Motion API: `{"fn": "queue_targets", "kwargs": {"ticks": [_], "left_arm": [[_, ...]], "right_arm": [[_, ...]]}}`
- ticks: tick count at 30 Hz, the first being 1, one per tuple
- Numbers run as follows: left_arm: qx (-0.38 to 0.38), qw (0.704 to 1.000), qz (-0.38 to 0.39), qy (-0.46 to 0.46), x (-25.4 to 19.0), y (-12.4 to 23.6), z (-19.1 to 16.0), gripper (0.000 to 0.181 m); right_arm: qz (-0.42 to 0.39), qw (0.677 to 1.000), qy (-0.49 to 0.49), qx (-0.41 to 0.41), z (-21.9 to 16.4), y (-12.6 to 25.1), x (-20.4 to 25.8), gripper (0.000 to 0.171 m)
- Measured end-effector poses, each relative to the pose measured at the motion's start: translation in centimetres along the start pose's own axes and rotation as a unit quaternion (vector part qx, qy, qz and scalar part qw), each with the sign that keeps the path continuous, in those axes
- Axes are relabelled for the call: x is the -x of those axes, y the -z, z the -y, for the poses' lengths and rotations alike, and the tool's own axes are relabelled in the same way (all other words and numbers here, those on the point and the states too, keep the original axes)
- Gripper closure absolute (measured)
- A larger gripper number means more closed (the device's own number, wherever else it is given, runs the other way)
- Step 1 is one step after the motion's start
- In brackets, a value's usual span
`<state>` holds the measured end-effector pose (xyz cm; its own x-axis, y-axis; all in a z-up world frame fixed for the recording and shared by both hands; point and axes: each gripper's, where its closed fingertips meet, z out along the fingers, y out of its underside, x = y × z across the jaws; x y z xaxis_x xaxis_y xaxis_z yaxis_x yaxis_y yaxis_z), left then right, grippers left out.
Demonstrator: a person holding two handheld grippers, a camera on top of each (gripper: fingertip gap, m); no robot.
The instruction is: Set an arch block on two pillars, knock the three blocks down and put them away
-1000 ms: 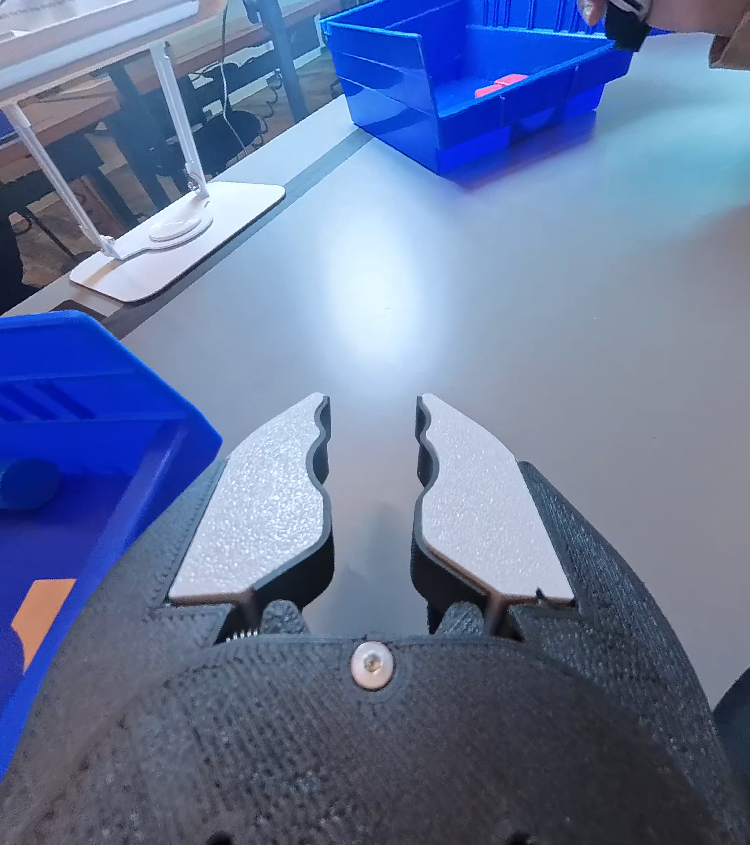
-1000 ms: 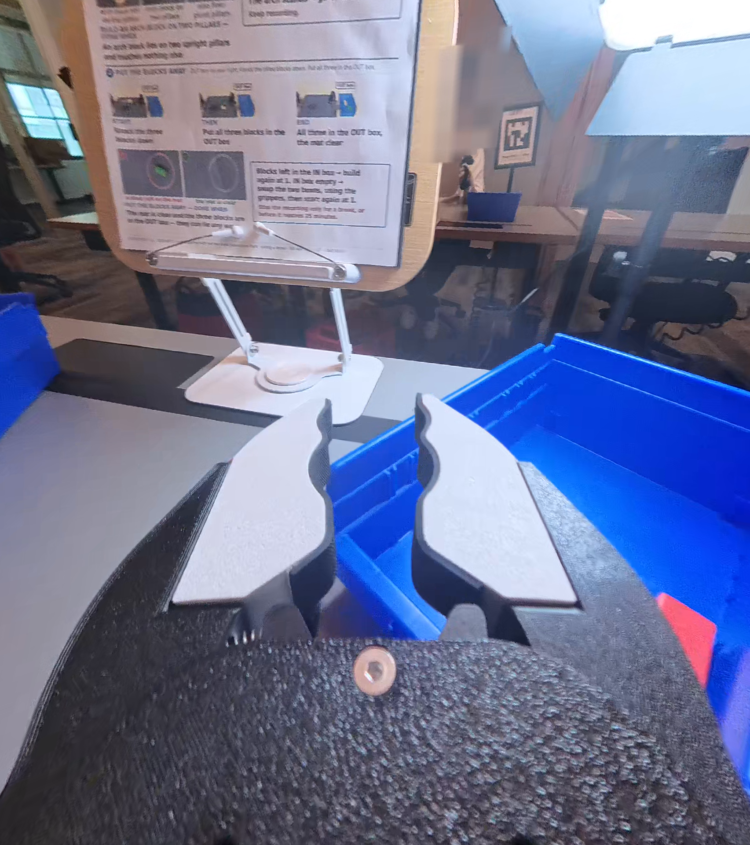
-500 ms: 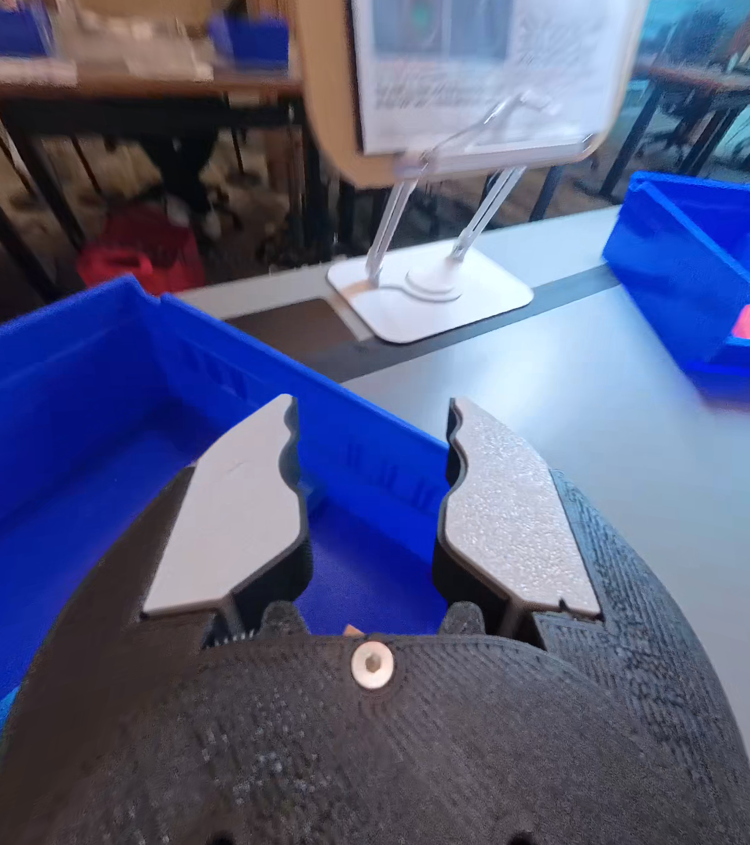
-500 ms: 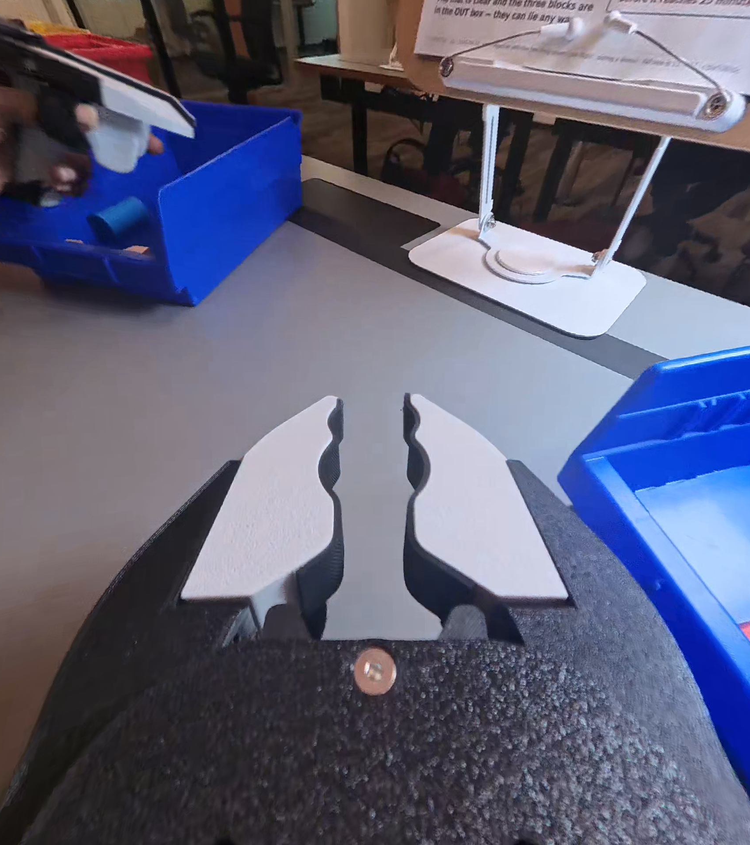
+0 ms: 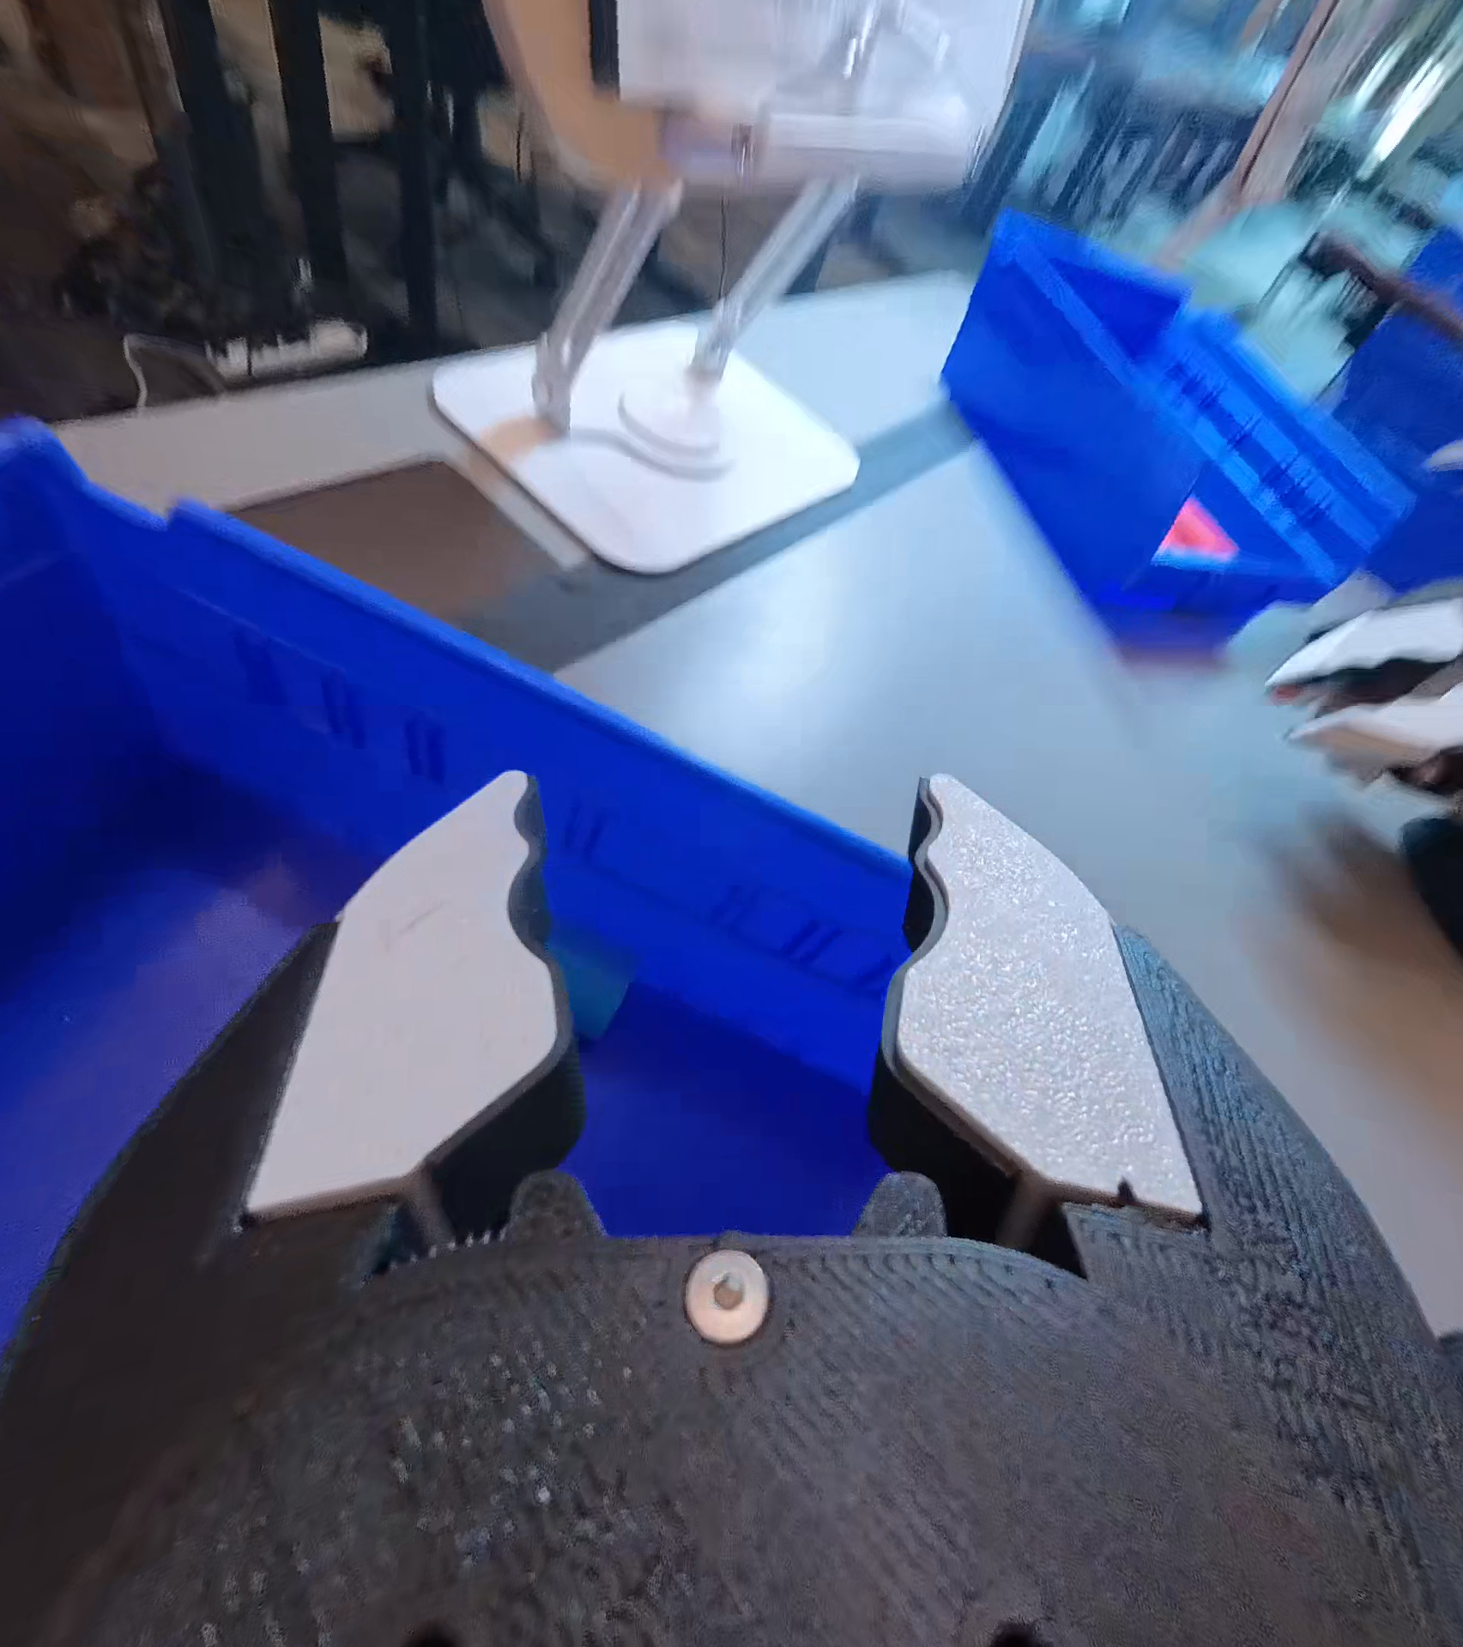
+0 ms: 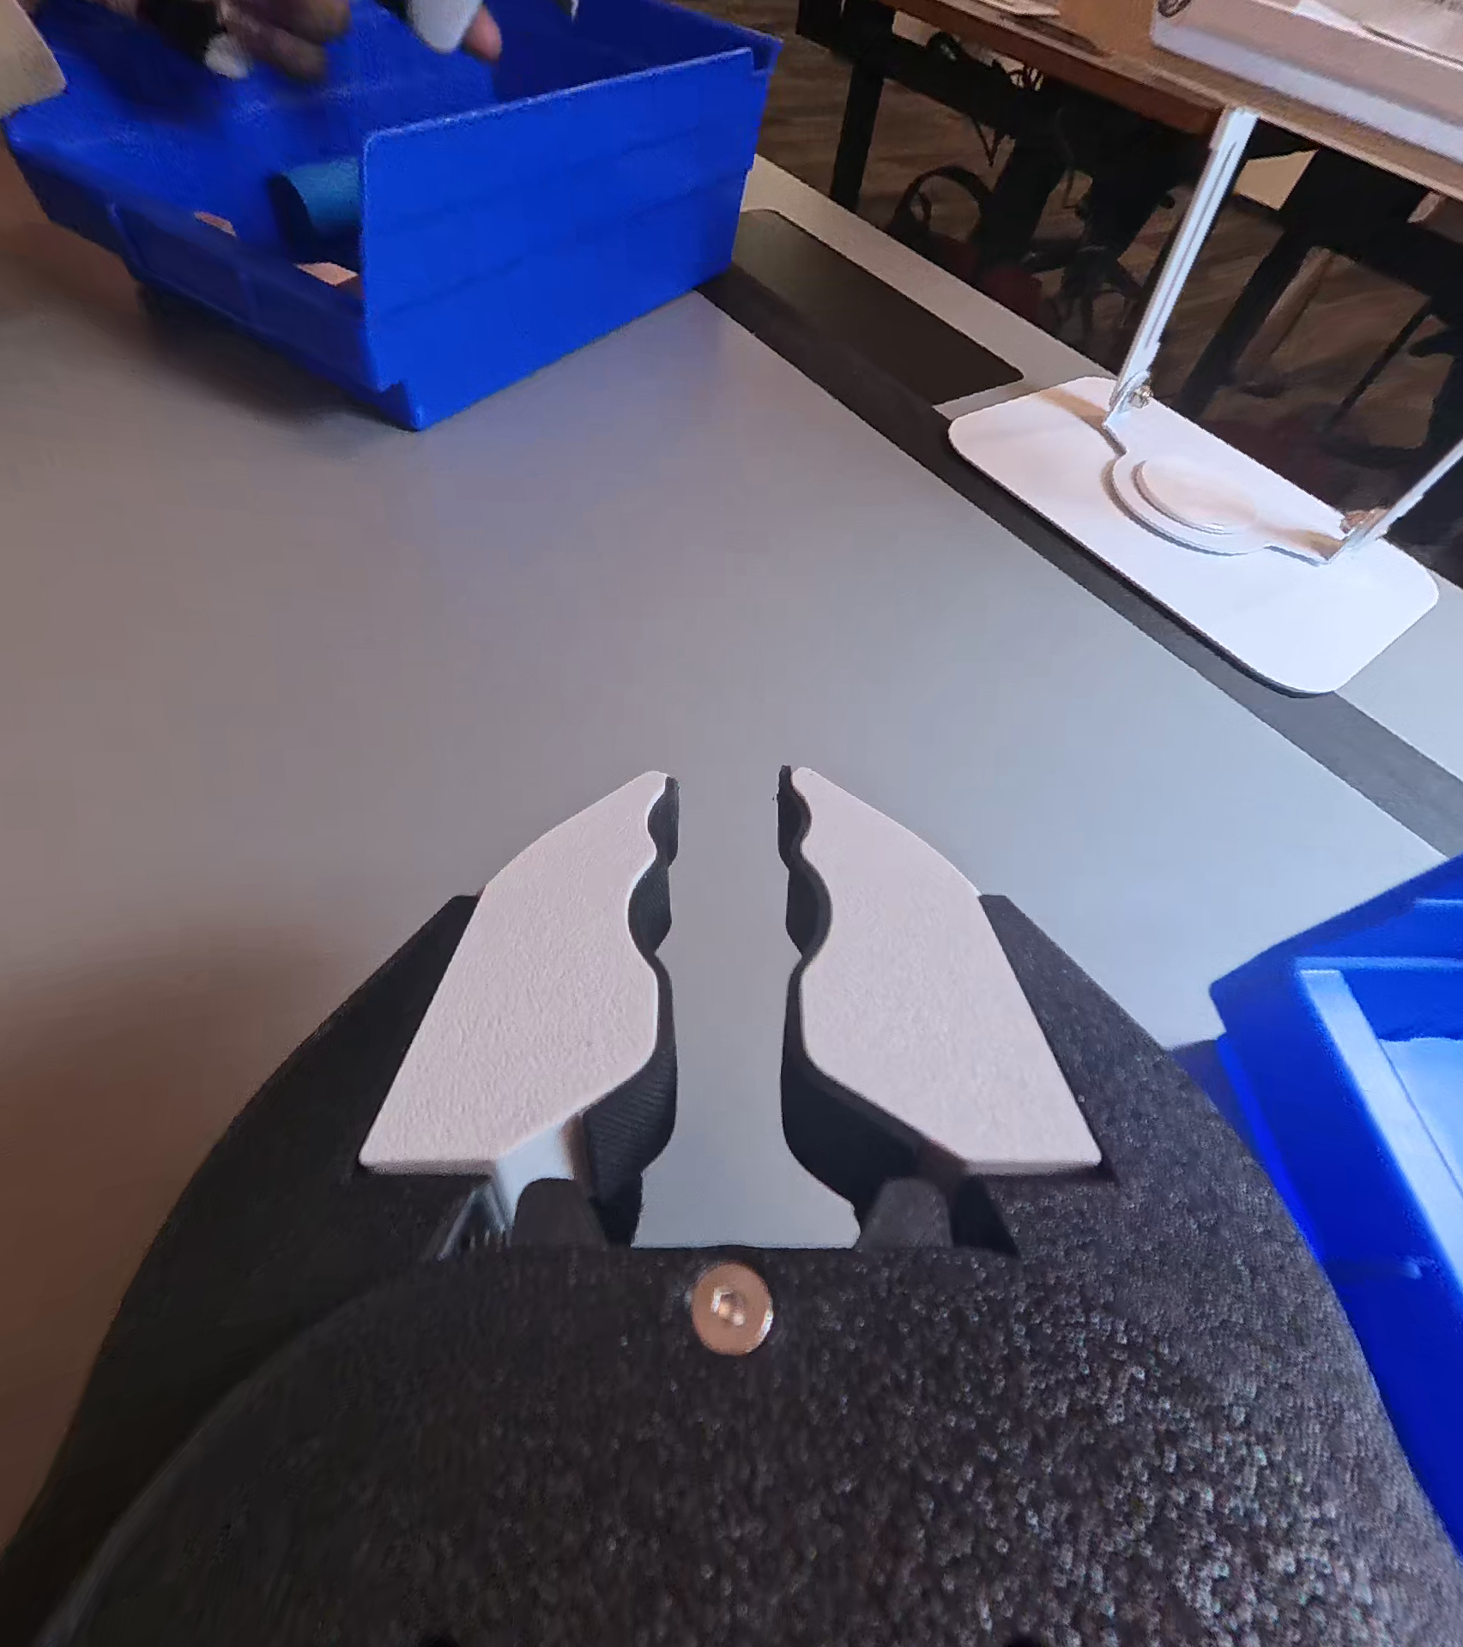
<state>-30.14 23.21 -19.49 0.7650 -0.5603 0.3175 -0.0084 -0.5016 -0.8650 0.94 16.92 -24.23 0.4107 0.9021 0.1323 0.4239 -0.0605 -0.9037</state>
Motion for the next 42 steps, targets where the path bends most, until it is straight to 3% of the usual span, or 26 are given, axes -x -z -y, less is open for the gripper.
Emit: {"fn": "queue_targets", "kwargs": {"ticks": [2, 4, 9, 17, 18, 25, 29, 30, 38, 42], "left_arm": [[-0.070, 0.997, 0.009, 0.026, 0.7, 1.8, 2.3, 0.113], [-0.089, 0.995, 0.042, 0.027, 1.9, 3.2, 2.9, 0.117], [0.092, 0.984, 0.143, -0.053, 4.5, 1.8, -2.8, 0.095], [0.279, 0.948, 0.117, -0.097, 4.7, -2.7, -10.2, 0.071], [0.280, 0.947, 0.120, -0.102, 5.0, -3.2, -10.7, 0.068], [0.235, 0.958, 0.115, -0.116, 4.3, -4.7, -9.7, 0.103], [0.198, 0.961, 0.166, -0.095, 6.0, -4.1, -8.6, 0.176], [0.190, 0.962, 0.171, -0.092, 6.1, -4.0, -8.3, 0.180], [0.115, 0.961, 0.229, -0.105, 6.8, -2.9, -4.8, 0.179], [0.101, 0.956, 0.233, -0.146, 6.1, -2.6, -2.5, 0.134]], "right_arm": [[0.007, 1.000, 0.002, 0.009, -0.4, -0.2, 0.3, 0.150], [0.014, 1.000, 0.005, 0.020, -0.8, -0.5, 0.5, 0.150], [0.035, 0.999, 0.008, 0.040, -1.7, -1.0, 1.4, 0.150], [0.055, 0.997, 0.020, 0.057, -2.3, -1.3, 2.3, 0.150], [0.056, 0.996, 0.021, 0.060, -2.4, -1.3, 2.3, 0.150], [0.064, 0.994, 0.033, 0.079, -3.1, -1.5, 2.8, 0.150], [0.059, 0.993, 0.052, 0.092, -3.5, -1.5, 2.8, 0.150], [0.060, 0.992, 0.055, 0.095, -3.6, -1.5, 2.8, 0.150], [0.067, 0.990, 0.061, 0.110, -4.2, -1.7, 3.2, 0.150], [0.077, 0.989, 0.050, 0.115, -4.7, -2.0, 3.4, 0.150]]}}
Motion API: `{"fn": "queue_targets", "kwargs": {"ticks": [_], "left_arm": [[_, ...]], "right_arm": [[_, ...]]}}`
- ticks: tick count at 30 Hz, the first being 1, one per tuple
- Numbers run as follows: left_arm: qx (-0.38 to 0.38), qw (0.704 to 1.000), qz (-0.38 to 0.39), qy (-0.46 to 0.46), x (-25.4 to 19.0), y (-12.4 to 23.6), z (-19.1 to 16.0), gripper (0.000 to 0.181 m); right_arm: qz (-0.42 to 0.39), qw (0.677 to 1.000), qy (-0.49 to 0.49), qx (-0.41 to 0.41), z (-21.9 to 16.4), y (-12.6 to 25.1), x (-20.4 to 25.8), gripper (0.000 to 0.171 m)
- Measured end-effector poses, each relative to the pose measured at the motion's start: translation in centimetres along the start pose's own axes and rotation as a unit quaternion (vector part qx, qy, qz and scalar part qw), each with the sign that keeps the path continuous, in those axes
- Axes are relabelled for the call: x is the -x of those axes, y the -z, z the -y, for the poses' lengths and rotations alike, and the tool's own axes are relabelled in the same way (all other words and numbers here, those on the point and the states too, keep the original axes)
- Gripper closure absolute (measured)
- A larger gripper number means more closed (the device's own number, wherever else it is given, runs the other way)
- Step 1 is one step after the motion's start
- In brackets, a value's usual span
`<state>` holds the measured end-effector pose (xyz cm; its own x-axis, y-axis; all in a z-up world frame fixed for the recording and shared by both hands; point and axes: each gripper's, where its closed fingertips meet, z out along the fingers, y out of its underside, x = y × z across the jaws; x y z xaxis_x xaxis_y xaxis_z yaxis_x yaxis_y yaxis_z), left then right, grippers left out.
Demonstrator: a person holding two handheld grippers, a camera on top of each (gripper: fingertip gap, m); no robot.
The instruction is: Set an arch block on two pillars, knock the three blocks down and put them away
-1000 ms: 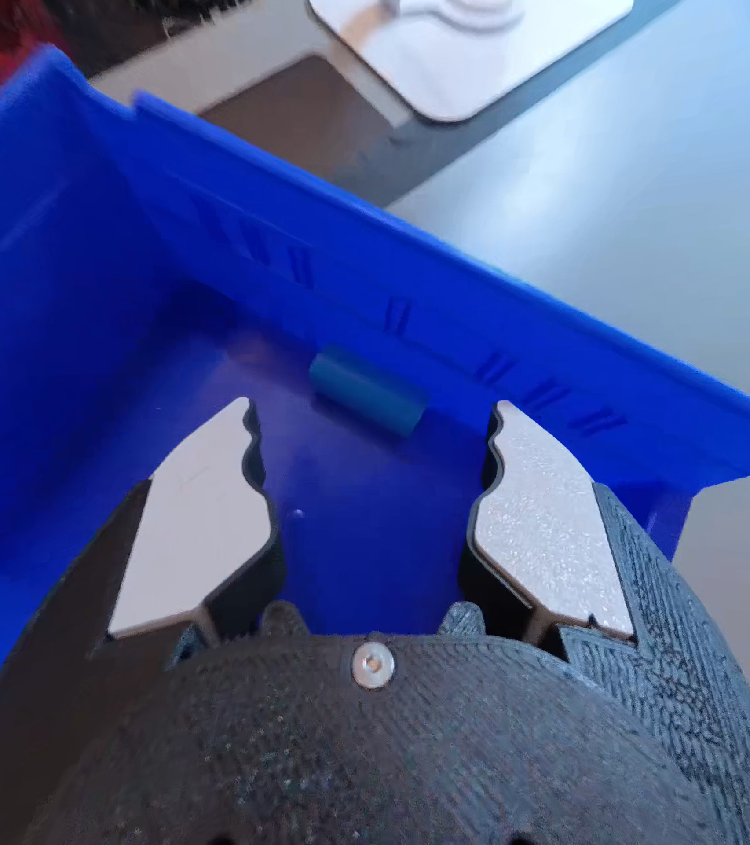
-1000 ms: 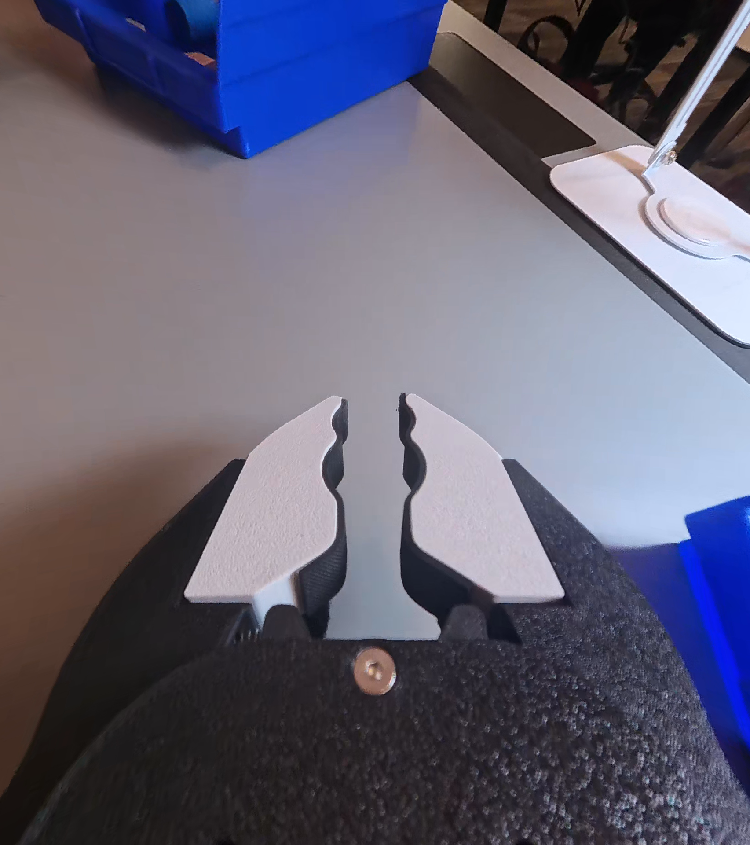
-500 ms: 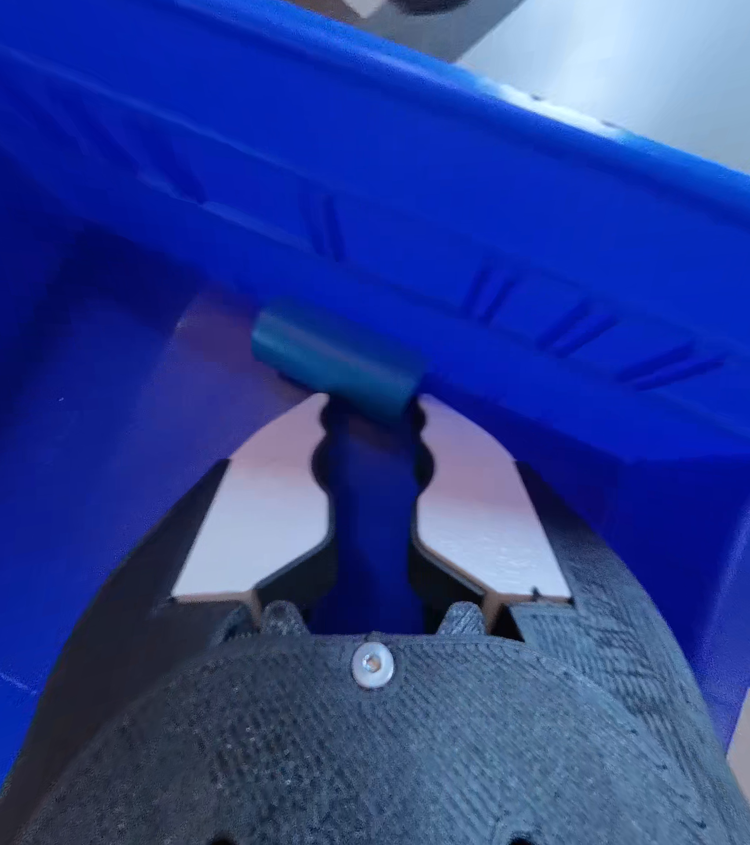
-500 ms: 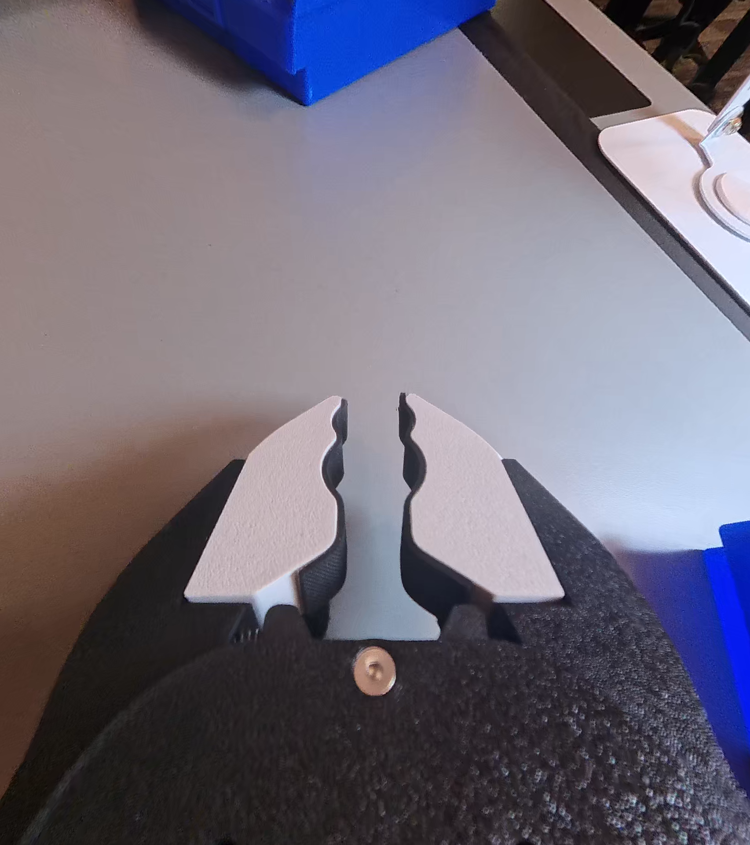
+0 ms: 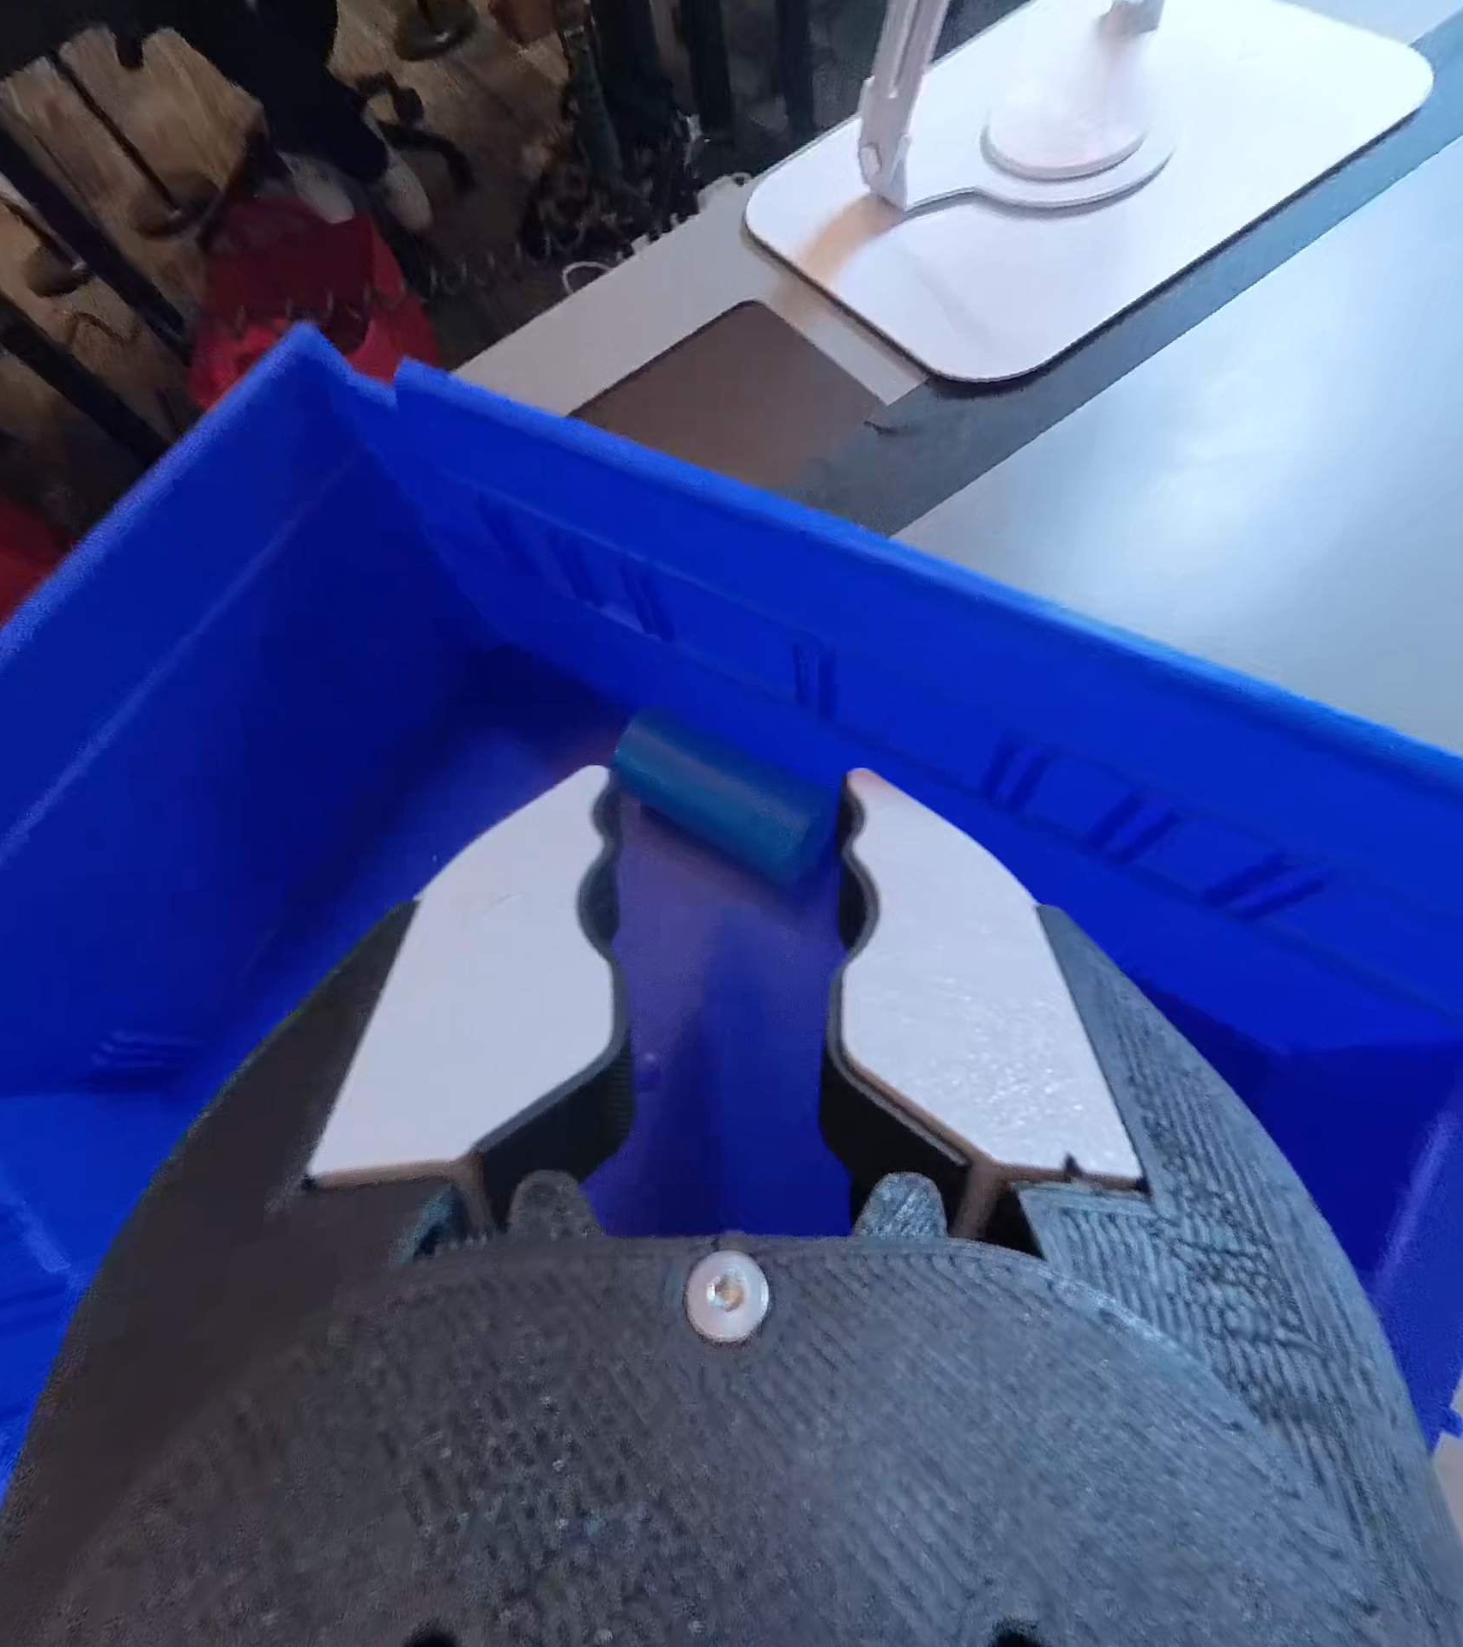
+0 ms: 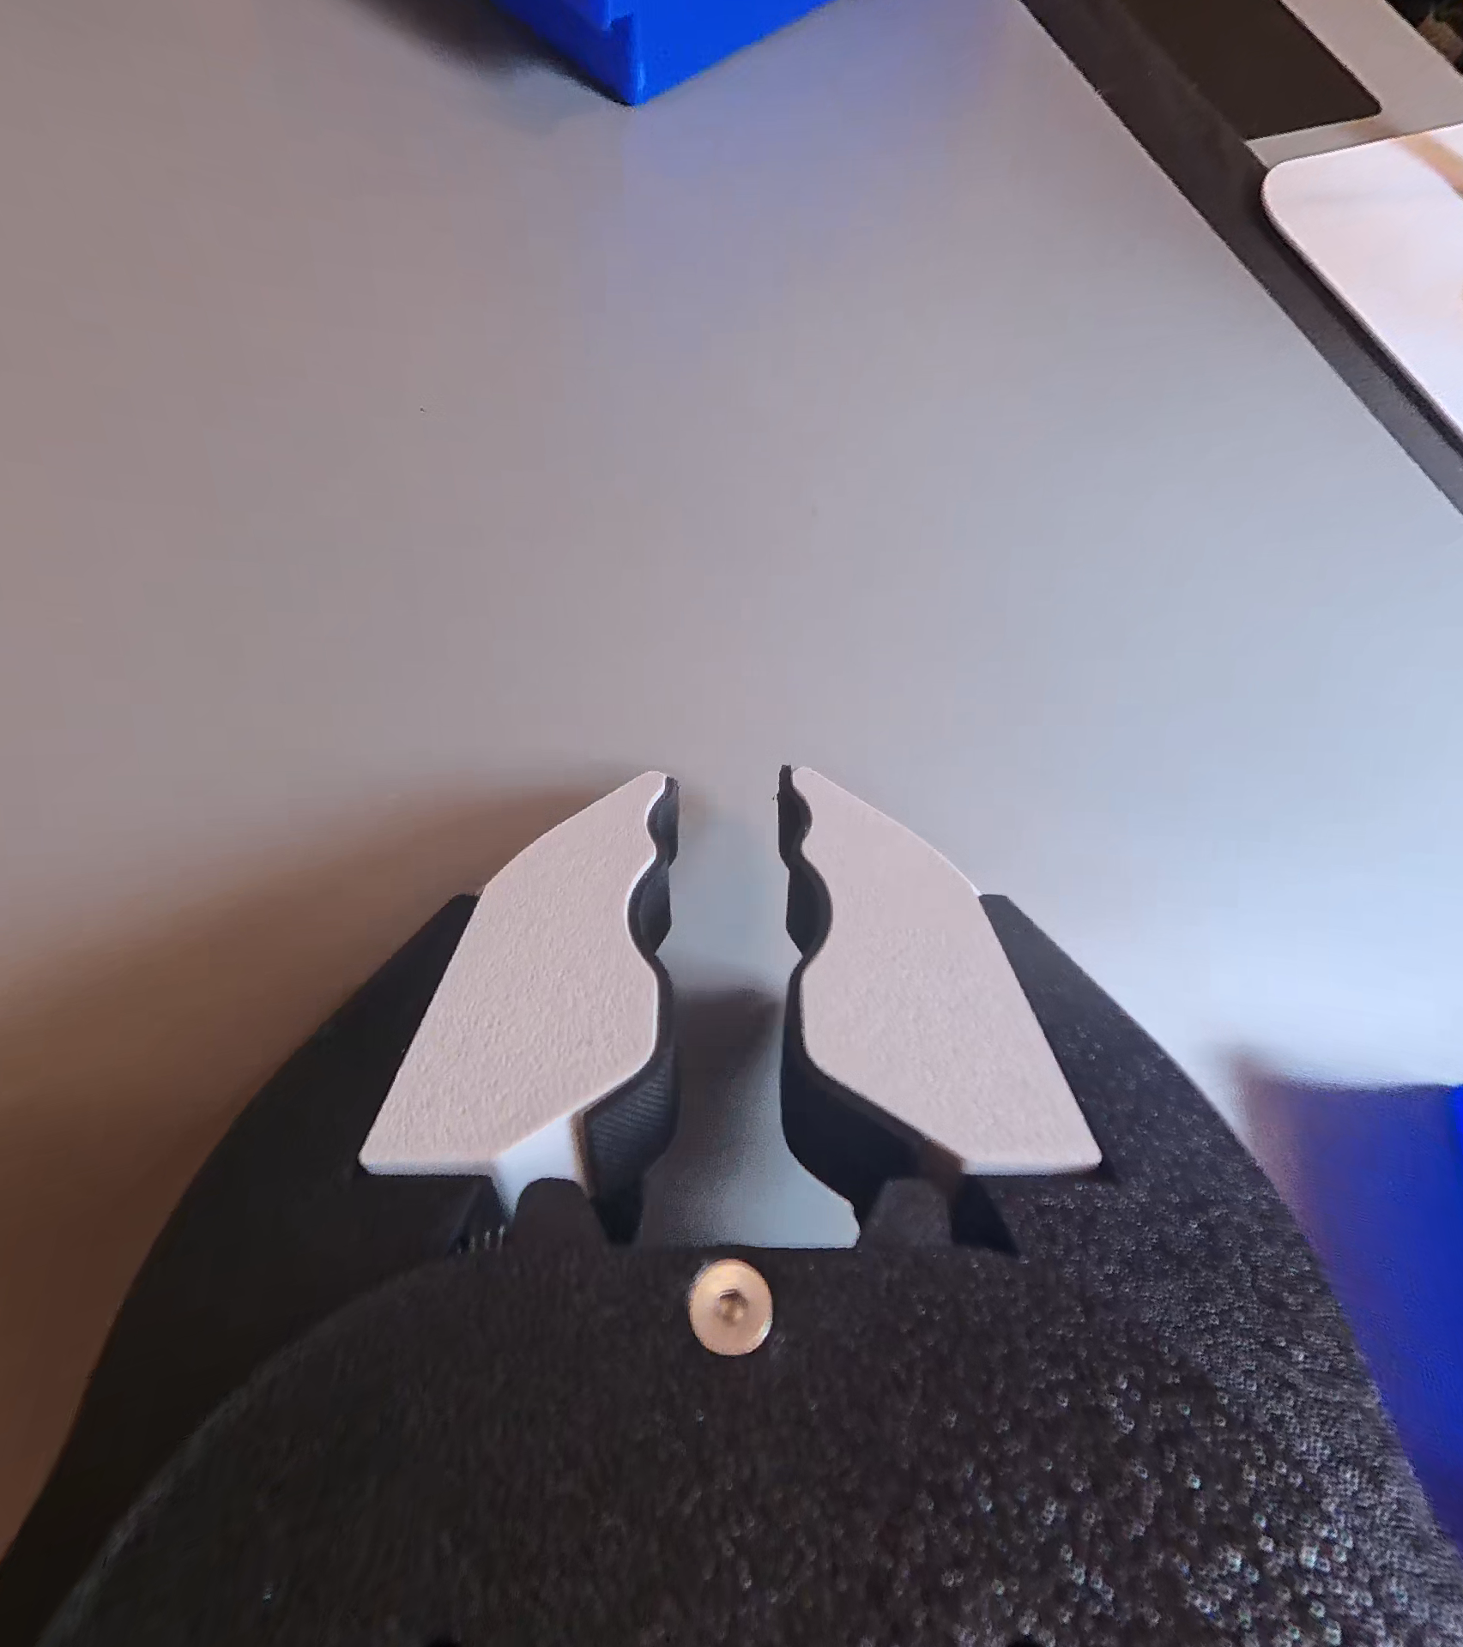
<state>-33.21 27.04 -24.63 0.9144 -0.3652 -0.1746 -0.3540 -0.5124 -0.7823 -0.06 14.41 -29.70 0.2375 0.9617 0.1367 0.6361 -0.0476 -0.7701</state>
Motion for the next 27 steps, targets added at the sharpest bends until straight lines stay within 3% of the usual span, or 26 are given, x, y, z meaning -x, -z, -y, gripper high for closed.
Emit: {"fn": "queue_targets", "kwargs": {"ticks": [3, 5, 7, 11, 13, 15, 19, 23, 27], "left_arm": [[0.091, 0.991, -0.046, -0.083, -0.7, -0.4, -0.3, 0.096], [0.159, 0.972, -0.054, -0.166, 0.3, -0.9, -1.1, 0.089], [0.223, 0.953, -0.076, -0.192, 1.2, -1.5, -2.2, 0.084], [0.258, 0.936, -0.126, -0.204, 1.2, -3.8, -3.3, 0.076], [0.251, 0.937, -0.160, -0.185, -0.3, -5.2, -3.9, 0.081], [0.248, 0.936, -0.189, -0.165, -1.5, -5.2, -3.7, 0.107], [0.295, 0.917, -0.166, -0.209, -0.6, -2.3, -4.2, 0.108], [0.194, 0.937, -0.117, -0.265, -1.4, 2.6, 0.8, 0.109], [-0.028, 0.936, -0.089, -0.338, -9.9, 9.0, 7.1, 0.109]], "right_arm": [[0.013, 1.000, -0.015, 0.006, -0.4, -0.5, 0.0, 0.150], [0.014, 1.000, -0.017, 0.009, -0.6, -0.5, 0.0, 0.150], [0.015, 1.000, -0.015, 0.005, -0.4, -0.3, 0.0, 0.150], [0.020, 1.000, -0.018, 0.001, -0.3, -0.1, 0.2, 0.150], [0.022, 1.000, -0.017, 0.005, -0.5, -0.2, 0.2, 0.150], [0.022, 1.000, -0.017, 0.006, -0.6, -0.1, 0.2, 0.150], [0.027, 0.999, -0.022, -0.006, -0.1, 0.0, 0.3, 0.150], [0.036, 0.998, -0.033, -0.039, 1.4, 0.4, 0.8, 0.149], [0.068, 0.990, -0.064, -0.106, 4.3, 1.2, 2.3, 0.142]]}}
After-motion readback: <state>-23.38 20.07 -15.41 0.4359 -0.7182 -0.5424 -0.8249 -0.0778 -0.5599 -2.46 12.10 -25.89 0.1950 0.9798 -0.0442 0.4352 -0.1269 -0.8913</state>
